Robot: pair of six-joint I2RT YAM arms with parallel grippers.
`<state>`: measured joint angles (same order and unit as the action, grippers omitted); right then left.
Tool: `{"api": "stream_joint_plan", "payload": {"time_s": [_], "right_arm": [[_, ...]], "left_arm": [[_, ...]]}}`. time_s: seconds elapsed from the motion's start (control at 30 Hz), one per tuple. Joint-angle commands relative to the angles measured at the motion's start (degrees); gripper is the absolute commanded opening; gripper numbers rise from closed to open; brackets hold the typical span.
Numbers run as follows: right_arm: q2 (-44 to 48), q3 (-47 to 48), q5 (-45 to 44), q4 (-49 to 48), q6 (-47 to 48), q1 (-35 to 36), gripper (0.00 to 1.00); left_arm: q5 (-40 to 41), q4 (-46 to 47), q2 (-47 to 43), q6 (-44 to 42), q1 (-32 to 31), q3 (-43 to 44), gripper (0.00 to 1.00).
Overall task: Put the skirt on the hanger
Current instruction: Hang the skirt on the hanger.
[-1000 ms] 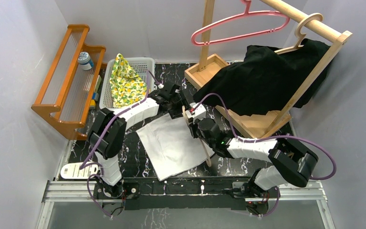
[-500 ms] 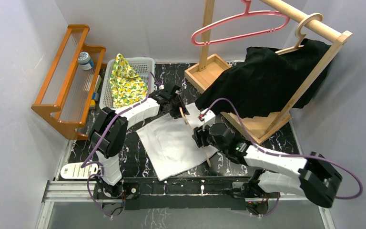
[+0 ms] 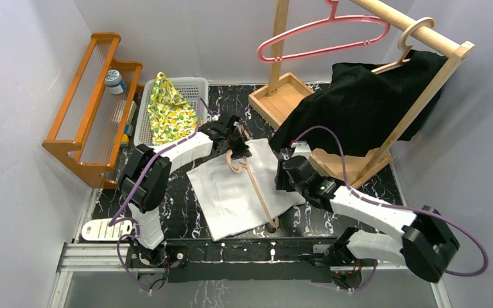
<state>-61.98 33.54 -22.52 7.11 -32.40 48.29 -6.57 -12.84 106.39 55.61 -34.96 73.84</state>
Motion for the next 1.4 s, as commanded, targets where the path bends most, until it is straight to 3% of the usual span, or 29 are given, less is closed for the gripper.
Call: {"api": "stream_joint_plan", "payload": {"time_s": [0.0, 0.13, 0.2, 0.67, 1.37], "right_arm": [[-6.1, 2.6, -2.7, 3.4, -7.3, -1.0, 0.56], [-12.5, 4.8, -5.4, 3.8, -9.6, -2.1, 0.43], [-15.5, 5.3, -6.6, 5.2, -12.1, -3.1, 0.40], [-24.9, 1.8, -5.8, 14.9, -27.7, -5.6, 0.41], [-28.6, 2.4, -6.0, 14.0, -27.5, -5.6, 0.41]], "left_arm": [[-1.9, -0.4, -4.5, 0.8, 0.4, -1.3, 0.00], [-2.4, -2.5, -4.1, 1.2, 0.5, -0.3, 0.00], [-2.4, -3.9, -3.8, 1.1, 0.6, 0.9, 0.00], [-2.8, -19.8, -3.8, 0.1, 3.5, 5.5, 0.00], [1.0, -28.6, -8.7, -5.9, 4.5, 1.6, 0.00]]}}
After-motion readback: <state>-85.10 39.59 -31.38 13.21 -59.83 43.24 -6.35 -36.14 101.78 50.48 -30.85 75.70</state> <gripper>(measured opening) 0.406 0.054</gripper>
